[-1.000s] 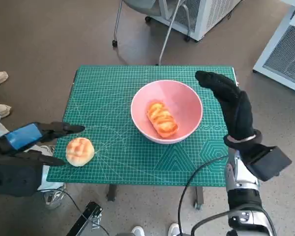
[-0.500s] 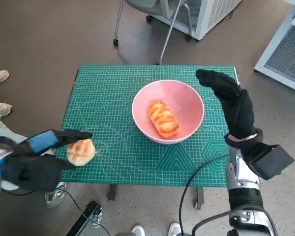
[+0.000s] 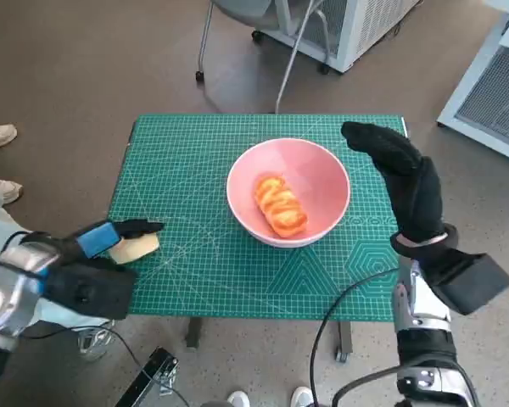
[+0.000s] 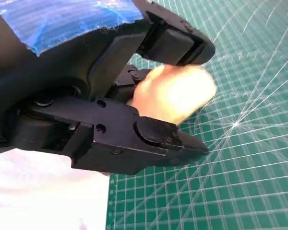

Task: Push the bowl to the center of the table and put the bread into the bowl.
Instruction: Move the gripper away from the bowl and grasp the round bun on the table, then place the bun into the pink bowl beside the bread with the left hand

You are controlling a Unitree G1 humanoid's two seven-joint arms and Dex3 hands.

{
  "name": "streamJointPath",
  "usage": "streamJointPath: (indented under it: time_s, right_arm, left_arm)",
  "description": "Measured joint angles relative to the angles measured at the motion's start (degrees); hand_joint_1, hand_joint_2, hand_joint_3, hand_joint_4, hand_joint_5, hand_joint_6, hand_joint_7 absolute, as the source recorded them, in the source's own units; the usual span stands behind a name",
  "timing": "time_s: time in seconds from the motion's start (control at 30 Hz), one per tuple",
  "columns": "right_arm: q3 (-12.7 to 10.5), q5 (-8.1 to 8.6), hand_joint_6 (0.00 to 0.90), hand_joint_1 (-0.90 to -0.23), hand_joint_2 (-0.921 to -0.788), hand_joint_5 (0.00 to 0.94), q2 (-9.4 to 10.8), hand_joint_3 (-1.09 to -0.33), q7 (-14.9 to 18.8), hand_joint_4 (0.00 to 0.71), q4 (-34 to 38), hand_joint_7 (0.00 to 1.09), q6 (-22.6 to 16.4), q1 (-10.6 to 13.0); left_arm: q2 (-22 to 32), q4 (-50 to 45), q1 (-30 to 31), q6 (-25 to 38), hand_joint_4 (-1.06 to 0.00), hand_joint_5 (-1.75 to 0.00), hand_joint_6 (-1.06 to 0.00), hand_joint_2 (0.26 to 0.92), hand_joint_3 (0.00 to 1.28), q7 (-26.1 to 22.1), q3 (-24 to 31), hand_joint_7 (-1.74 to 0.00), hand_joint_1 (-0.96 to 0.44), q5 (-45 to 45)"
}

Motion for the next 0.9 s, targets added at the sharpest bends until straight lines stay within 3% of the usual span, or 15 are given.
streamJointPath:
  time_s: [0.03,0.07,0.1,0.13,0.23,0.3,0.5,0.63,0.9]
  right_arm:
    - [-0.05,0.00,0.008,-0.593,-0.921,0.030,0.00,-0.769,0.00,0.428,-0.04,0.85,0.07,0.02]
    - [-0.08,0.01,0.008,-0.593,-0.921,0.030,0.01,-0.769,-0.01,0.428,-0.09,0.85,0.13,0.04]
    - [-0.12,0.00,0.009,-0.592,-0.921,0.030,0.01,-0.768,-0.02,0.428,-0.15,0.85,0.14,0.09]
    - [-0.14,0.00,0.009,-0.591,-0.921,0.030,0.02,-0.768,-0.03,0.428,-0.23,0.85,0.14,0.13]
    - [-0.17,-0.03,0.011,-0.585,-0.921,0.029,0.03,-0.768,-0.06,0.427,-0.27,0.84,0.13,0.23]
    - [-0.19,-0.05,0.012,-0.582,-0.921,0.029,0.03,-0.768,-0.10,0.427,-0.27,0.84,0.13,0.28]
    - [-0.34,0.01,0.014,-0.589,-0.921,0.028,0.04,-0.766,-0.10,0.426,-0.27,0.84,0.09,0.41]
    - [-0.39,0.46,0.015,-0.591,-0.921,0.028,0.09,-0.763,-0.02,0.425,-0.25,0.84,0.12,0.41]
    - [-0.41,0.63,0.015,-0.583,-0.921,0.027,0.16,-0.763,0.28,0.424,0.15,0.83,0.34,0.39]
  left_arm:
    - [-0.13,0.67,-0.53,-0.37,-0.59,-0.08,-0.70,0.897,0.03,0.62,-0.46,-0.14,0.07,0.49]
    - [-0.20,1.28,-1.02,-0.75,-0.62,-0.09,-0.68,0.902,0.05,1.18,-0.93,-0.38,-0.02,0.81]
    - [-0.22,1.90,-1.65,-1.25,-0.57,-0.52,-0.66,0.909,0.09,1.79,-1.39,-0.70,-0.01,1.47]
    - [-0.22,2.50,-2.20,-1.80,-0.53,-0.79,-0.64,0.913,0.13,2.33,-1.79,-0.92,-0.01,1.96]
    - [-0.21,4.13,-3.76,-3.61,-0.54,-1.18,-0.64,0.918,0.13,3.82,-2.40,-1.04,0.00,2.45]
    - [-0.20,4.81,-4.33,-4.62,-0.56,-1.28,-0.64,0.919,0.12,4.16,-2.34,-1.05,0.00,2.18]
    - [-0.21,4.80,-4.37,-6.94,-0.58,-1.32,-0.69,0.919,0.09,2.56,-0.26,-1.05,0.00,-2.84]
    - [-0.21,3.73,-4.70,-7.85,-0.54,-1.30,-0.73,0.920,0.09,1.27,3.30,-1.08,0.00,-8.75]
    - [-0.19,-1.58,-11.52,-7.50,-0.53,-1.32,-0.77,0.920,0.08,1.74,9.56,-1.03,0.00,-13.09]
